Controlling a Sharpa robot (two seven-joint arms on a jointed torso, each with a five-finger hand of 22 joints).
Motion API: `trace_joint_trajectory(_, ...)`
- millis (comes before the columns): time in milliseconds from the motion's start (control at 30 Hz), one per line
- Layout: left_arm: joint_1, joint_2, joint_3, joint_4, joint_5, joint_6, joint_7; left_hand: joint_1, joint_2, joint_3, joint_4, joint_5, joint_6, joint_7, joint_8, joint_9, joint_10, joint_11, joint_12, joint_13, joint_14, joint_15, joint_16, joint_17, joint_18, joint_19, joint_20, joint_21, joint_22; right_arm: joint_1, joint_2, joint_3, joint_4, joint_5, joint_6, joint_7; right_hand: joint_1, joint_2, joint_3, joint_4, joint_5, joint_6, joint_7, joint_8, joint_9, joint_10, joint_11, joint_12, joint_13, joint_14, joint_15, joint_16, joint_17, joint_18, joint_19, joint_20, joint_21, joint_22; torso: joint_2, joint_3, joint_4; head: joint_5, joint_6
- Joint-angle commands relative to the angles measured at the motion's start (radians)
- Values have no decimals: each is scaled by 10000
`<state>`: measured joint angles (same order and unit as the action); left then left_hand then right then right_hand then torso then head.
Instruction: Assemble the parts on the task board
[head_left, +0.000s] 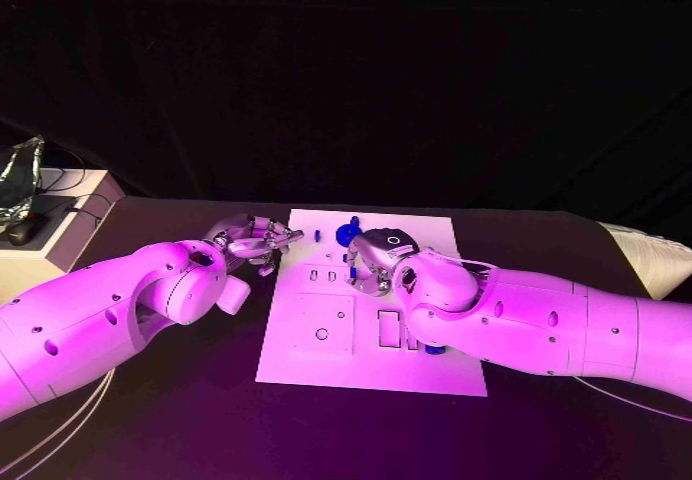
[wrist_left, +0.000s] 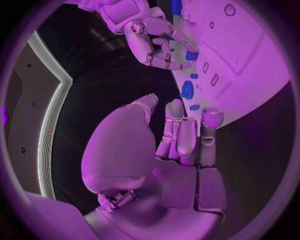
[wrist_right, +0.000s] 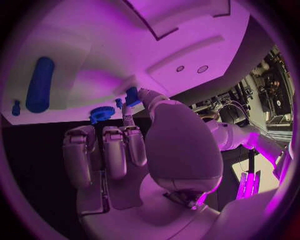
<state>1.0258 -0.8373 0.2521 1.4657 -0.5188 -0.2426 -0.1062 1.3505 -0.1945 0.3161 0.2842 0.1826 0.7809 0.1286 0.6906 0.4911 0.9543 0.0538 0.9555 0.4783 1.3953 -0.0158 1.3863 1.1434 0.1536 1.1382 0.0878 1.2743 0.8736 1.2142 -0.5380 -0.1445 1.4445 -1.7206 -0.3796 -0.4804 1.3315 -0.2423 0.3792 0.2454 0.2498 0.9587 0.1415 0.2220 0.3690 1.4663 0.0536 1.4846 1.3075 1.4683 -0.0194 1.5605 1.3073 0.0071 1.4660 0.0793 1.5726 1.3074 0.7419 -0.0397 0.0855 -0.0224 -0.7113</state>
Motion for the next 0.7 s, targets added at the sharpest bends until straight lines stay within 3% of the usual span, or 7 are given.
trace_joint_trajectory(33,3,11,9,11,65,150,52,44,-61,12,16,-4,-42,9,-44,-9,-64,15,-42,-8,11,70,34,10,-205,-16,57,38,8,-6,13,-1,5,-34,-109,99,-18,-73,-102,9,-79,-105,19,-53,-22,191,74,-67,1808,925,72,-35,2208,-71,1048,103,-18,2634,1,1,-3,-5,-11)
trace_joint_trajectory(233,3,13,9,8,63,165,49,43,-66,11,15,-3,-56,19,-59,-16,-78,23,-53,-18,11,76,35,10,-205,-15,62,39,9,-6,-26,-1,79,20,-371,193,-111,-159,-404,121,-251,-270,65,-120,-68,60,126,-203,1691,919,121,-44,2188,-71,1048,156,-18,2634,6,1,4,-6,-7)
trace_joint_trajectory(333,3,14,9,8,25,165,51,38,-86,3,13,-5,-91,43,-96,-35,-113,43,-81,-41,13,91,41,17,-210,-1,75,51,35,-10,-50,-1,119,129,-487,268,-172,-152,-814,301,-624,-407,91,-173,-107,-7,151,-273,1626,920,146,-43,2195,-71,1048,184,-18,2634,1,-3,3,-7,-4)
trace_joint_trajectory(533,3,22,9,-2,-73,141,59,-48,-257,-170,9,0,-460,233,-460,-236,-173,204,-68,-103,36,230,104,103,-229,30,189,106,131,-25,-148,0,301,283,-848,399,-213,-44,-1611,441,-949,-470,114,-202,-142,-9,178,-274,1615,927,172,-36,2221,-71,1048,213,-18,2634,-2,6,5,0,3)
trace_joint_trajectory(700,2,71,8,-25,-224,142,49,-110,-268,-256,29,0,-558,283,-584,-318,-151,250,-6,-104,71,273,160,190,-231,38,233,132,162,-33,-456,28,553,701,-1864,739,-281,56,-1879,464,-945,-471,119,-201,-152,31,182,-230,1650,936,177,-23,2261,-71,1048,217,-18,2634,-25,13,1,-1,49)
